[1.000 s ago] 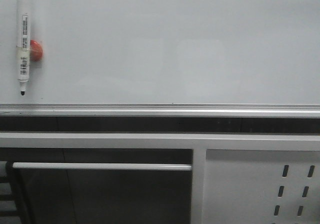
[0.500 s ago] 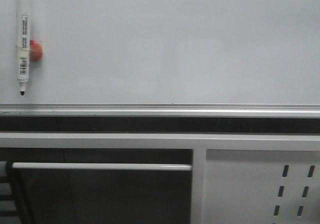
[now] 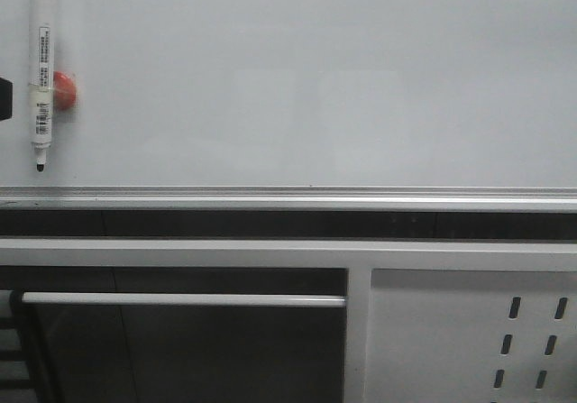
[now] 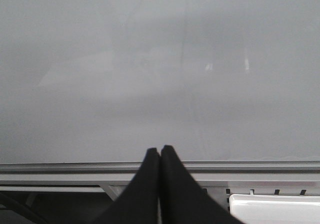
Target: Write number 1 on whiteboard
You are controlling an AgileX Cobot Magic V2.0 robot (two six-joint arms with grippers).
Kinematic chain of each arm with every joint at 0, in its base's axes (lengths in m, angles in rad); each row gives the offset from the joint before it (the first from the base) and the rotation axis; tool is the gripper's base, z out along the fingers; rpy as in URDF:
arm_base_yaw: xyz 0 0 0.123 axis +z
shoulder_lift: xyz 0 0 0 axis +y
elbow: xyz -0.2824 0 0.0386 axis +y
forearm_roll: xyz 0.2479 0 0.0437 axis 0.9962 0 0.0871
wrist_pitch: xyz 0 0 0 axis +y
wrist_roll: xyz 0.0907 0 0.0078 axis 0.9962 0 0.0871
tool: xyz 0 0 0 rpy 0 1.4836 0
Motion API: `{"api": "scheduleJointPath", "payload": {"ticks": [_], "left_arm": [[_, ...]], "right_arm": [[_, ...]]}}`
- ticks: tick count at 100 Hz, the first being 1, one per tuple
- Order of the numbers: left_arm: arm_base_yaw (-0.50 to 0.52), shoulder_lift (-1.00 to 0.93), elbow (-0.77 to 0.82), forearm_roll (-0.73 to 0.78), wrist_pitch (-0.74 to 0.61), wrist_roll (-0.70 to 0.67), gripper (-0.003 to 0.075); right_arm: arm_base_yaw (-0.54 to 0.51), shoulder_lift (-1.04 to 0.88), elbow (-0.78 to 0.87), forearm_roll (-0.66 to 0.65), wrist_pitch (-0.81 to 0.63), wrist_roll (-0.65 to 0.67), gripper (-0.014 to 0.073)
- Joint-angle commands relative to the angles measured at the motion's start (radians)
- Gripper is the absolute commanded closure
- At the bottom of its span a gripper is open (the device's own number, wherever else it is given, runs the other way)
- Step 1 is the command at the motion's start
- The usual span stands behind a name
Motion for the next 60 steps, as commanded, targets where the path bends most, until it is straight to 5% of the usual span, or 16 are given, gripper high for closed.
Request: {"api": "scheduleJointPath", "payload": {"ticks": [1,60], "left_arm": [[0.009,0.041,-0.026,-0.059,-0.107,0.051,0.033],[0.009,0.247,0.053,-0.366,-0.468,0.381,0.0334]], "right_arm": [[-0.002,0.015,-0.023,0.004,-0.071,-0.009,0.0665],[-0.002,0.015,-0.023,0.004,-0.071,-0.009,0.0665]]}}
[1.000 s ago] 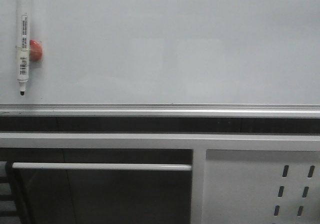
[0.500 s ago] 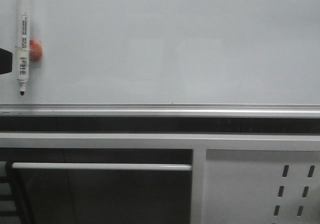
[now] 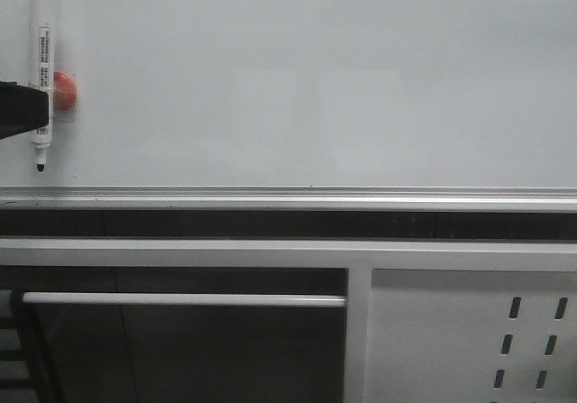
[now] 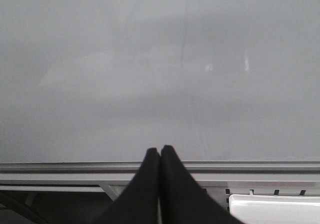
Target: Write number 1 on whiteboard
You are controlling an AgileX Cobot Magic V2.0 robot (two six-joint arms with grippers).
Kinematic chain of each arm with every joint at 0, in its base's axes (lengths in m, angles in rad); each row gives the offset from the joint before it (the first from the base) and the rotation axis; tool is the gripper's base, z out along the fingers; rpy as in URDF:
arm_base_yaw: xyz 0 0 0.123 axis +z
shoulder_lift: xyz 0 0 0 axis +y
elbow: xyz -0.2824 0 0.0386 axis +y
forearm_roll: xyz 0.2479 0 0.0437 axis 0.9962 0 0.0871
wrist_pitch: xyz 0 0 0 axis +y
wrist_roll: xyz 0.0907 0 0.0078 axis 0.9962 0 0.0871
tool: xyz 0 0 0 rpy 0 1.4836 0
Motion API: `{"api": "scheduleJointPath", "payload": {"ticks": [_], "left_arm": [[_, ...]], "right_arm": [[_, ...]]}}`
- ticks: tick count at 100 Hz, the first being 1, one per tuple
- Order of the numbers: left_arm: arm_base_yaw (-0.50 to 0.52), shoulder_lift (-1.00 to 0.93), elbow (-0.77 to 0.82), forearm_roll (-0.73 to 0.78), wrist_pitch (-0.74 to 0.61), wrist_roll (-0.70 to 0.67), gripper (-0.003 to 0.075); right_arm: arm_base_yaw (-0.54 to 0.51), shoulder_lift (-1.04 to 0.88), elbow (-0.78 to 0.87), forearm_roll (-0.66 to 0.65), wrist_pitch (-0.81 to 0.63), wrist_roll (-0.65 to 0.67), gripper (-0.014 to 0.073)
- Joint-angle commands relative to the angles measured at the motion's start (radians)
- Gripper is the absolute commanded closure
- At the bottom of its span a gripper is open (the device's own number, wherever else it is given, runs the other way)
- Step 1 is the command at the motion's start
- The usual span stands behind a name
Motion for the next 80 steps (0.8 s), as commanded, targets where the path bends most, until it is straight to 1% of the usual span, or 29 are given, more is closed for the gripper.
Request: {"api": "scheduleJointPath", "payload": {"ticks": [1,10,18,39,54,70,80], "left_arm": [[0.006,0.013,0.01,-0.076,-0.152,0.045,0.0335],[0.006,0.045,0.041,-0.104,-0.247,0.088,0.0349],[0.006,0.077,0.048,-0.101,-0.308,0.09,0.0353],[0.006,0.132,0.048,-0.109,-0.369,0.114,0.0354],[0.006,0.174,0.048,-0.136,-0.381,0.133,0.0354],[0.004,0.234,0.048,-0.141,-0.485,0.134,0.0354],[0.004,0.266,0.048,-0.147,-0.518,0.134,0.0354]], "right_arm": [[-0.002,0.015,-0.023,0.004,-0.071,-0.007,0.0665],[-0.002,0.015,-0.023,0.002,-0.071,-0.009,0.0665],[-0.002,0.015,-0.023,0.002,-0.078,-0.009,0.0665],[-0.002,0.015,-0.023,0.002,-0.08,-0.009,0.0665],[-0.002,0.015,-0.023,0.002,-0.08,-0.009,0.0665],[-0.002,0.015,-0.023,-0.002,-0.082,-0.009,0.0665],[-0.002,0.015,-0.023,-0.002,-0.082,-0.009,0.0665]]}}
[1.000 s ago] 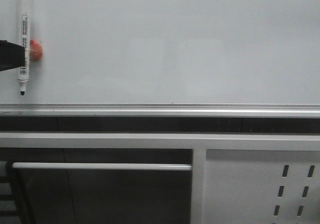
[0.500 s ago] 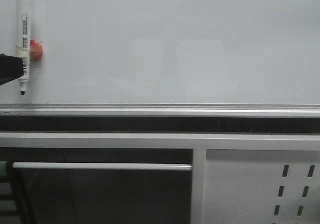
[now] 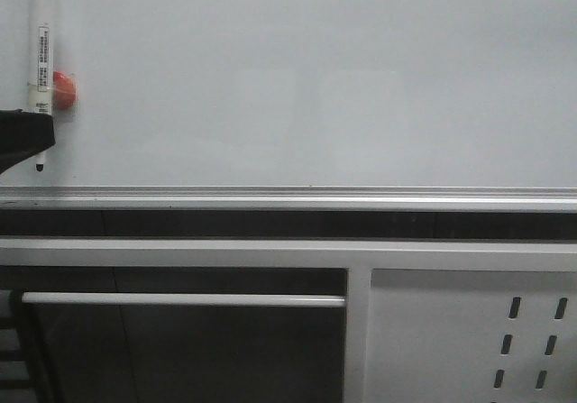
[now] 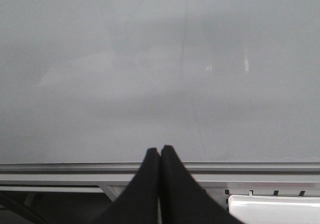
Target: Write number 1 on whiteboard
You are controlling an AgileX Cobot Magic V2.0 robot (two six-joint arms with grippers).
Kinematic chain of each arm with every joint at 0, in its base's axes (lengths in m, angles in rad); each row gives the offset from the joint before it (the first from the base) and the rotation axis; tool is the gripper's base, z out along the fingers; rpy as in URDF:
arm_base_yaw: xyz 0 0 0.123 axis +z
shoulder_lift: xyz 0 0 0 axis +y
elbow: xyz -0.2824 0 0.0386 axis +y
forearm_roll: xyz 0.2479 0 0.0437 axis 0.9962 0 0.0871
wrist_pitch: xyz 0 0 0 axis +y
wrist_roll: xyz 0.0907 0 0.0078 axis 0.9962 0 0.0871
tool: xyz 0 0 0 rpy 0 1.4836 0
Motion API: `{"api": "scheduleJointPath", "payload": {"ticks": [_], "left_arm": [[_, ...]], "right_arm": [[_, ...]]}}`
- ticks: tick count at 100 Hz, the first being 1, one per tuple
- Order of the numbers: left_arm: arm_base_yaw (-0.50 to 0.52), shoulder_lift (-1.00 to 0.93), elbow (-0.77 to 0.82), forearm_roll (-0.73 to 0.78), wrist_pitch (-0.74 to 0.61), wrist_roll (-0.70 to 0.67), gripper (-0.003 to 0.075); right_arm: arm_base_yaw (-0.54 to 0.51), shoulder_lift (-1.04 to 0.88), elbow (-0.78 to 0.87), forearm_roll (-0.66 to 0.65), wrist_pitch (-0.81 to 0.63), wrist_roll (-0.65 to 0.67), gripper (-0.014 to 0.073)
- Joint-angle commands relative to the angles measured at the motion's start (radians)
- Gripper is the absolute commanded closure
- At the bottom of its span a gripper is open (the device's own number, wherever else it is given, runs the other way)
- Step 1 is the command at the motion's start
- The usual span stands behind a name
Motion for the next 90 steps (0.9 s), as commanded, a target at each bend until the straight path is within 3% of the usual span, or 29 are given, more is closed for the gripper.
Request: {"api": "scheduleJointPath", "payload": {"ticks": [1,32,90], "left_arm": [[0.004,0.006,-0.014,-0.027,-0.131,-0.001,0.0354],[0.004,0.078,-0.014,-0.047,-0.244,0.0,0.0354],[0.004,0.09,-0.055,-0.04,-0.245,0.002,0.0354]], "right_arm": [[-0.002,0.015,-0.023,-0.002,-0.082,-0.007,0.0665],[-0.002,0.015,-0.023,-0.002,-0.085,-0.007,0.0665],[-0.002,0.015,-0.023,-0.005,-0.087,-0.007,0.0665]]}}
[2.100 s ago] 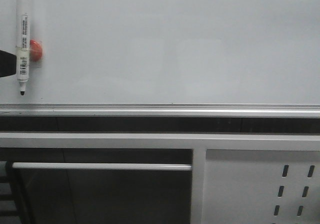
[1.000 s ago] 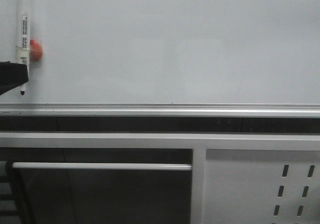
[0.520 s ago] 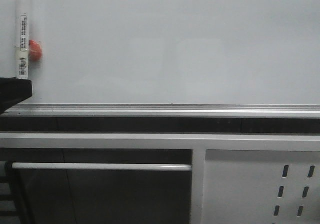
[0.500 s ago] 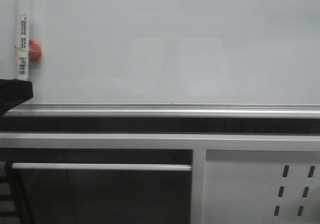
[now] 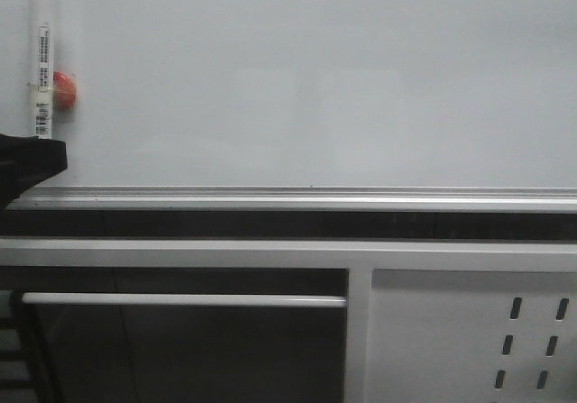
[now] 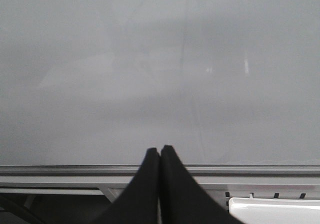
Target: Write number 1 on whiteboard
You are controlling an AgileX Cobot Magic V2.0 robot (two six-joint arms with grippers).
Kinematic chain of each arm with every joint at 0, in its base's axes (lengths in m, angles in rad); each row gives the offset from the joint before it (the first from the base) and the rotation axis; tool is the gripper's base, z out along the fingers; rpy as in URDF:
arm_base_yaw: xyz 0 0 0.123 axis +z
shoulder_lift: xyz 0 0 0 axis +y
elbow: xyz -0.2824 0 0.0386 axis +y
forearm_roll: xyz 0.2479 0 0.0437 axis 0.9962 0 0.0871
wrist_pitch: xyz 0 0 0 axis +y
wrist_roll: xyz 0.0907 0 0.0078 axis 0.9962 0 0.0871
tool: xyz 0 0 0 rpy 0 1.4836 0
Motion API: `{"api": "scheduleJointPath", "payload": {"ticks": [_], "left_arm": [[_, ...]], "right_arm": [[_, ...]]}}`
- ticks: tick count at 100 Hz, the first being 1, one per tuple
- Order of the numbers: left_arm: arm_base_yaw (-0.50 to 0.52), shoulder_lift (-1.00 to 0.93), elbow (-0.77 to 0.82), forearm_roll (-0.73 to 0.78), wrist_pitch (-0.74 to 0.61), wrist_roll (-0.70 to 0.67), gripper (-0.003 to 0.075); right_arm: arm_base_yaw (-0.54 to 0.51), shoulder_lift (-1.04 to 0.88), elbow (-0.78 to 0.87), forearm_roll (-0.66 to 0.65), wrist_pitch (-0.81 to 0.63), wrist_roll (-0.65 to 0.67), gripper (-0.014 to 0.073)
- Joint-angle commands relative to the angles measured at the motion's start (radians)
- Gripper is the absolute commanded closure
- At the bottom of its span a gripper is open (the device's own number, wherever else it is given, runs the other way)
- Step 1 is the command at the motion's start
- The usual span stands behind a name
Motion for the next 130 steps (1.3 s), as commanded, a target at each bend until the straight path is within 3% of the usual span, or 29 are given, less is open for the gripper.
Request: {"api": "scheduleJointPath", "payload": {"ticks": [1,36,60,113,122,130], "left_arm": [[0.004,-0.019,-0.027,-0.009,-0.224,0.0,0.0354],[0.004,-0.019,-0.047,0.012,-0.224,0.0,0.036],[0.004,-0.019,-0.047,0.035,-0.224,0.0,0.0455],[0.004,-0.019,-0.084,0.035,-0.224,0.0,0.0463],[0.004,-0.019,-0.084,0.041,-0.224,0.0,0.0531],[0.004,-0.019,-0.084,0.065,-0.224,0.0,0.0659]], "right_arm": [[-0.002,0.015,-0.023,-0.006,-0.079,-0.007,0.0665],[-0.002,0.015,-0.023,-0.013,-0.082,-0.007,0.0665],[-0.002,0.015,-0.023,-0.013,-0.096,-0.007,0.0665],[-0.002,0.015,-0.023,-0.013,-0.092,-0.007,0.0665],[-0.002,0.015,-0.023,-0.013,-0.092,-0.007,0.0665],[-0.002,0.015,-0.023,-0.013,-0.092,-0.007,0.0665]]}}
